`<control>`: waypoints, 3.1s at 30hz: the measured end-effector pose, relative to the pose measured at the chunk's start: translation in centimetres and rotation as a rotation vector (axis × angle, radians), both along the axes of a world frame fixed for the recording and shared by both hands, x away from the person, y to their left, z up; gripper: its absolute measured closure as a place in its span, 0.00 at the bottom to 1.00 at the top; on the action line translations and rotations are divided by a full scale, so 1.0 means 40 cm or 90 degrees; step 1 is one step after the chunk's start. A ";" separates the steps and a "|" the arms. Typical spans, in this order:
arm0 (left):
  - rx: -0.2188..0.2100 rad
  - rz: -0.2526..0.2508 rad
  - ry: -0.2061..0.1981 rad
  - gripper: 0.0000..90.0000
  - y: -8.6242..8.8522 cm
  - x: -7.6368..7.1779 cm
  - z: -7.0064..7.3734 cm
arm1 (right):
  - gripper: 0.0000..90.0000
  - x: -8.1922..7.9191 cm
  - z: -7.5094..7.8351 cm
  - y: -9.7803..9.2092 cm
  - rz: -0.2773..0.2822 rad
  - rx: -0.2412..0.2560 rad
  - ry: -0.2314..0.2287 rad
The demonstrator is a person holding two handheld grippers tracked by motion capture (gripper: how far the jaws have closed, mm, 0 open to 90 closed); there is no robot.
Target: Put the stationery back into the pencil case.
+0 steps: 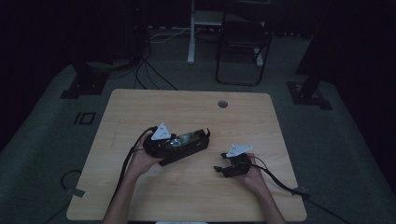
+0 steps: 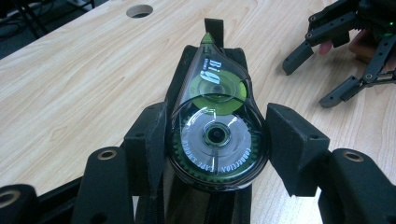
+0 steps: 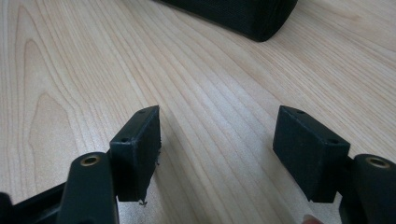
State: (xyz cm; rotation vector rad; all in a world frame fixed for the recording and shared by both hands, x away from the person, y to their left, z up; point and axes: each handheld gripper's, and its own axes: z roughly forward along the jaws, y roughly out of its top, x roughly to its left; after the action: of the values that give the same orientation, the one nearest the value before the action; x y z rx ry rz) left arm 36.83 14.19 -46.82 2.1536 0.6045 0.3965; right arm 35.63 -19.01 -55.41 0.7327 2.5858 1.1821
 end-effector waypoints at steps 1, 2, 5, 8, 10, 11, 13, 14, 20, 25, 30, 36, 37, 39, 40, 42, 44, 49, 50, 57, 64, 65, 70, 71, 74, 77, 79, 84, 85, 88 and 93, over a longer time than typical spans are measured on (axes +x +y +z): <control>0.001 0.000 0.002 0.46 -0.002 0.001 -0.002 | 0.35 0.000 0.000 0.000 0.000 0.000 0.000; 0.001 0.000 0.002 0.46 -0.002 0.001 -0.002 | 0.35 0.000 0.000 0.000 0.000 0.000 0.000; 0.003 -0.001 0.003 0.46 -0.005 0.003 -0.006 | 0.35 0.000 0.000 0.000 0.000 0.000 0.001; 0.008 -0.001 0.006 0.46 -0.007 0.006 -0.010 | 0.35 0.000 0.000 0.000 0.000 0.000 0.001; 0.012 -0.001 0.007 0.46 -0.009 0.007 -0.013 | 0.35 0.000 0.000 0.000 0.000 0.000 0.000; 0.012 -0.001 0.009 0.46 -0.011 0.008 -0.015 | 0.35 0.000 0.000 0.000 0.000 0.000 0.001; 0.016 -0.001 0.010 0.46 -0.012 0.009 -0.019 | 0.35 0.000 0.000 0.000 0.000 0.000 0.001; 0.018 -0.001 0.011 0.46 -0.013 0.011 -0.020 | 0.35 0.000 0.000 0.000 0.000 0.000 0.001; 0.019 -0.001 0.018 0.46 -0.017 0.015 -0.029 | 0.35 0.000 0.000 0.000 0.000 0.000 0.001; 0.025 -0.001 0.024 0.46 -0.019 0.018 -0.035 | 0.35 0.000 0.000 0.000 0.000 0.000 0.001; 0.030 0.000 0.029 0.46 -0.019 0.023 -0.041 | 0.35 0.000 0.000 0.000 0.000 0.001 0.001; 0.032 0.002 0.035 0.46 -0.019 0.026 -0.045 | 0.35 0.000 0.000 0.000 0.000 0.001 0.002; 0.032 0.002 0.035 0.46 -0.019 0.026 -0.045 | 0.35 0.000 0.000 0.000 0.000 0.001 0.002; 0.034 0.004 0.034 0.46 -0.019 0.026 -0.045 | 0.35 0.000 0.000 0.000 0.000 0.000 0.002; 0.034 0.005 0.033 0.46 -0.019 0.025 -0.045 | 0.35 0.000 0.000 0.000 0.000 0.001 0.002; 0.036 0.007 0.029 0.46 -0.019 0.025 -0.043 | 0.35 0.000 0.000 0.000 0.000 0.000 0.001; 0.035 0.007 0.029 0.46 -0.018 0.024 -0.041 | 0.35 0.000 0.000 0.000 0.000 0.001 0.002; 0.031 0.012 0.023 0.46 -0.011 0.024 -0.032 | 0.35 0.000 0.000 0.000 0.001 0.000 0.001; 0.031 0.012 0.023 0.46 -0.011 0.024 -0.032 | 0.35 0.000 0.000 0.000 0.001 0.000 0.001; 0.042 -0.005 0.025 0.46 -0.006 0.024 -0.005 | 0.35 0.000 0.000 0.000 0.000 0.001 0.001; 0.078 -0.007 0.002 0.46 -0.020 0.041 0.018 | 0.35 0.000 0.000 0.000 0.001 0.000 0.000; 0.081 -0.005 0.000 0.46 -0.020 0.044 0.018 | 0.35 0.000 0.000 0.000 0.001 0.000 0.000; 0.086 -0.001 0.002 0.46 -0.018 0.054 0.013 | 0.35 0.000 0.000 0.000 0.001 0.001 0.001; 0.085 -0.001 0.003 0.46 -0.018 0.055 0.011 | 0.35 0.000 0.000 0.000 0.001 0.001 0.001; 0.091 -0.001 0.002 0.46 -0.022 0.056 0.002 | 0.35 0.000 0.000 0.000 0.001 0.000 0.000; 0.097 -0.006 -0.001 0.46 -0.027 0.053 -0.009 | 0.35 0.000 0.000 0.000 0.000 0.000 0.000; 0.097 -0.008 -0.002 0.46 -0.028 0.053 -0.013 | 0.35 0.000 0.000 0.000 0.000 0.000 0.001; 0.092 -0.007 0.000 0.46 -0.026 0.055 -0.014 | 0.35 0.000 0.000 0.000 0.000 0.000 0.001; 0.093 -0.008 0.000 0.45 -0.026 0.055 -0.014 | 0.35 0.000 0.000 0.000 0.000 0.000 0.000; 0.095 -0.008 -0.004 0.44 -0.027 0.053 -0.015 | 0.35 0.000 0.000 0.000 0.000 0.000 0.001; 0.092 0.000 -0.015 0.42 -0.024 0.052 -0.012 | 0.35 0.000 0.000 0.000 0.000 0.000 0.000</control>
State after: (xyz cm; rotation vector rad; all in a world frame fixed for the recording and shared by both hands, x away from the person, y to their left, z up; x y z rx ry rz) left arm 38.91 13.23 -47.28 2.2823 0.5771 0.4774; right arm 35.62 -19.01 -55.41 0.7326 2.5869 1.1817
